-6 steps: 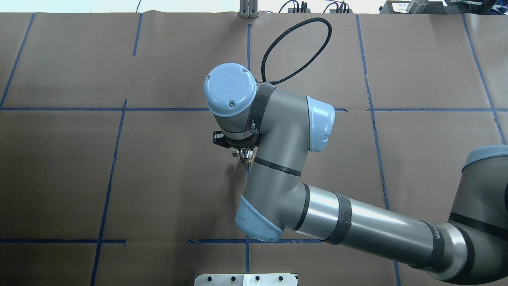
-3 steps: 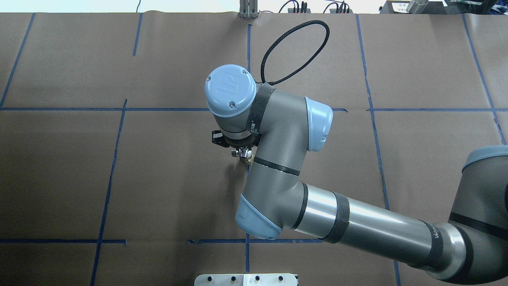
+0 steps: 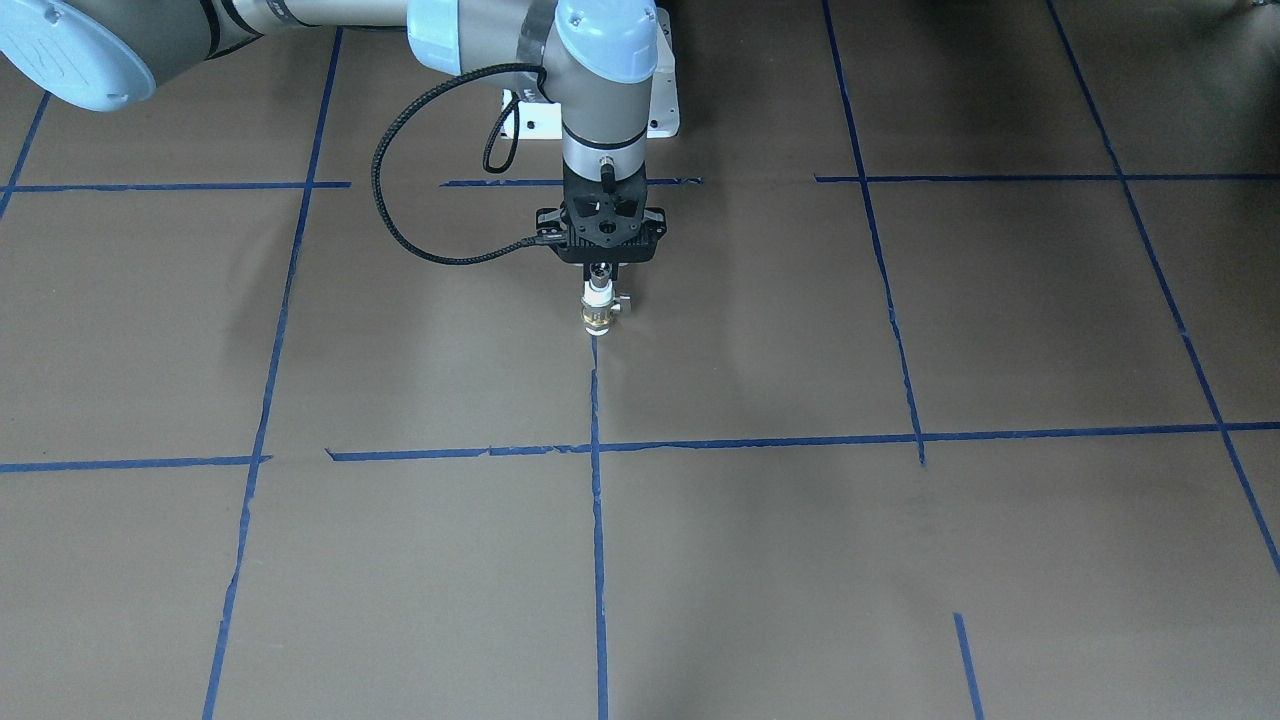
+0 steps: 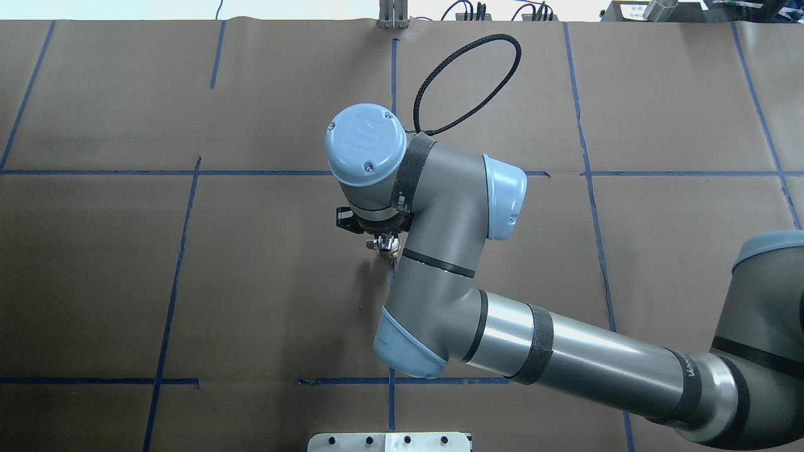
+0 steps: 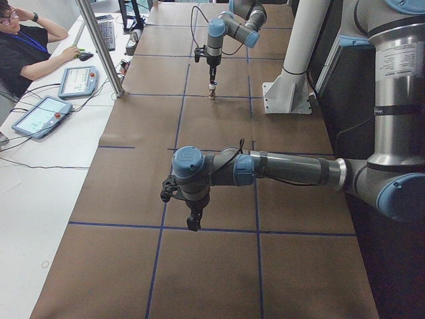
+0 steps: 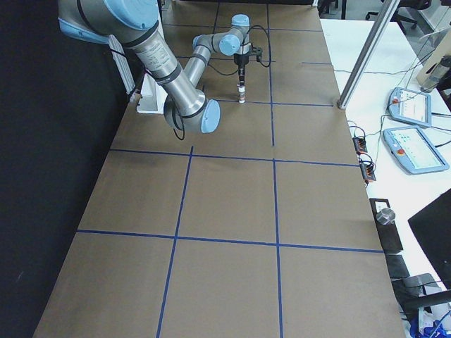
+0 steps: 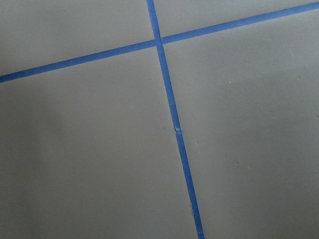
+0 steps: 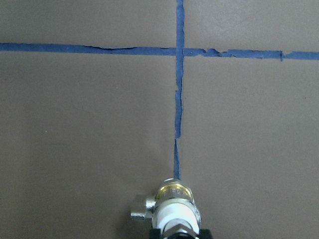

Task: Assemble PPR valve and pipe with both arms
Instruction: 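Press the chrome valve down onto the white fitting with the right gripper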

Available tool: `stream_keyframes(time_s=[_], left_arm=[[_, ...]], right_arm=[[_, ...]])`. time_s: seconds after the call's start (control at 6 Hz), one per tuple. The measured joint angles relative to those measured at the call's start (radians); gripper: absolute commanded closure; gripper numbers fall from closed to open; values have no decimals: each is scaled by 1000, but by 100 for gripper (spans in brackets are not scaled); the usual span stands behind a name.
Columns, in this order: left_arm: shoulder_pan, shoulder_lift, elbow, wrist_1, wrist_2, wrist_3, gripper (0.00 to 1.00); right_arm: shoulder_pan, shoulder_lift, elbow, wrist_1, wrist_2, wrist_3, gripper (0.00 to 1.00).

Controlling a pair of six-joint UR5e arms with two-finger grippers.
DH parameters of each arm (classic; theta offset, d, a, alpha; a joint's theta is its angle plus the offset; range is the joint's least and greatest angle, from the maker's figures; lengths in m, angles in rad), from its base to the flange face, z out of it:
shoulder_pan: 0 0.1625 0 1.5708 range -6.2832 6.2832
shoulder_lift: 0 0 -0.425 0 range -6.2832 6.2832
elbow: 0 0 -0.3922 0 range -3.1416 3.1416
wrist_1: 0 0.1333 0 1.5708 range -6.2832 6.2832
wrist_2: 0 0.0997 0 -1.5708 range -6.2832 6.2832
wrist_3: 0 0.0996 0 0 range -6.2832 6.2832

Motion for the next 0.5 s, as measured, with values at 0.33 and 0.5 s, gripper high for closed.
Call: stream_keyframes(time_s=[0.33,0.5], left_arm=[[-1,1,0,0,-1,0,0],[-1,1,0,0,-1,0,0]], right_arm=[[1,0,0,0,-1,0,28],[1,0,0,0,-1,0,27]])
